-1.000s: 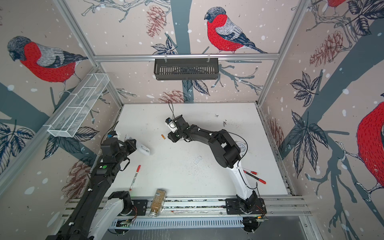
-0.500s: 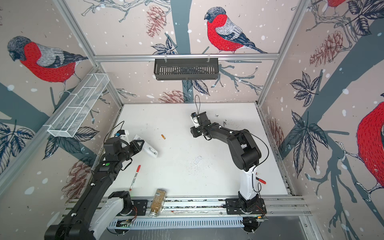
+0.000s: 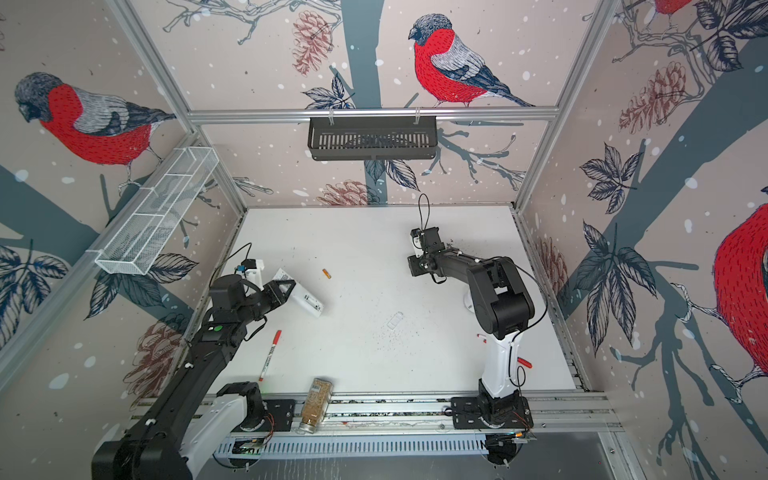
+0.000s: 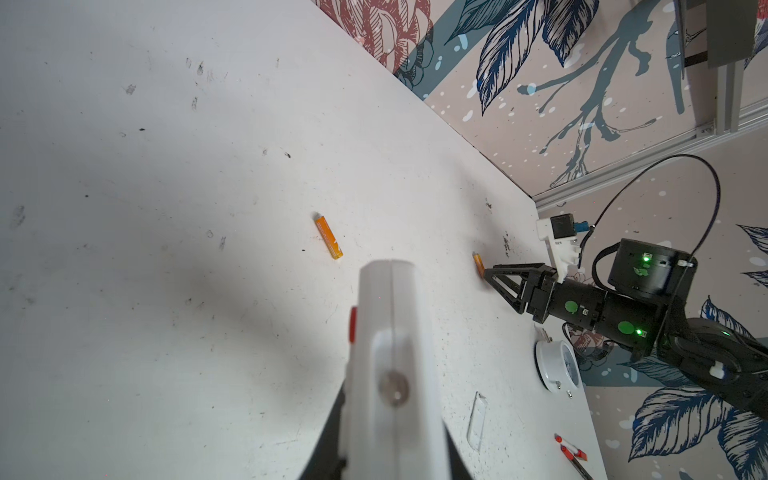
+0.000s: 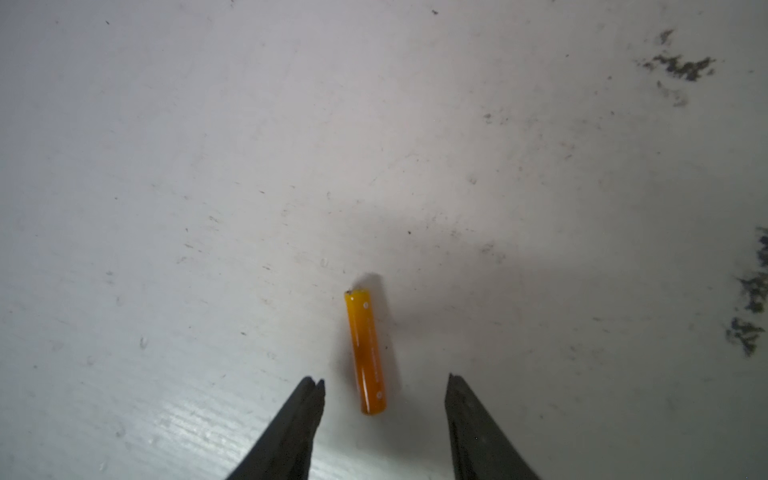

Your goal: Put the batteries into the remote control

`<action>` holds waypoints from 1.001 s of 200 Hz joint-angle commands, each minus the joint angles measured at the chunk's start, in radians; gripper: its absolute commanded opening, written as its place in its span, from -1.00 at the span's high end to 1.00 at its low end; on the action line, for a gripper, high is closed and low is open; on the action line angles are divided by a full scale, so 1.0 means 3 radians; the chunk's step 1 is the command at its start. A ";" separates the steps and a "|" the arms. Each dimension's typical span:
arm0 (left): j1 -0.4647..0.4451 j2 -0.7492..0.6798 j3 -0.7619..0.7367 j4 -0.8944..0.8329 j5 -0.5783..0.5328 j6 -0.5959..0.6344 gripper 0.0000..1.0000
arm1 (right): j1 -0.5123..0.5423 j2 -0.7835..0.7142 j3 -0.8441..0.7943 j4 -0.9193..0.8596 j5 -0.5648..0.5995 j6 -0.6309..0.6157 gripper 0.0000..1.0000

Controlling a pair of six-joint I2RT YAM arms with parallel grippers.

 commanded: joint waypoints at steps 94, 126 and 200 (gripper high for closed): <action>0.0006 -0.0048 -0.0012 0.0228 0.0112 -0.0021 1.00 | 0.0094 0.0266 0.0270 -0.0322 0.0148 -0.0134 0.46; 0.0006 -0.0068 -0.0014 0.0204 0.0145 -0.0023 1.00 | 0.0161 0.0297 0.0324 -0.0449 0.0192 -0.0205 0.65; 0.0004 0.0050 -0.0088 0.0452 0.0694 -0.0138 1.00 | 0.0249 -0.0428 -0.0198 0.0113 -0.0579 -0.0283 0.77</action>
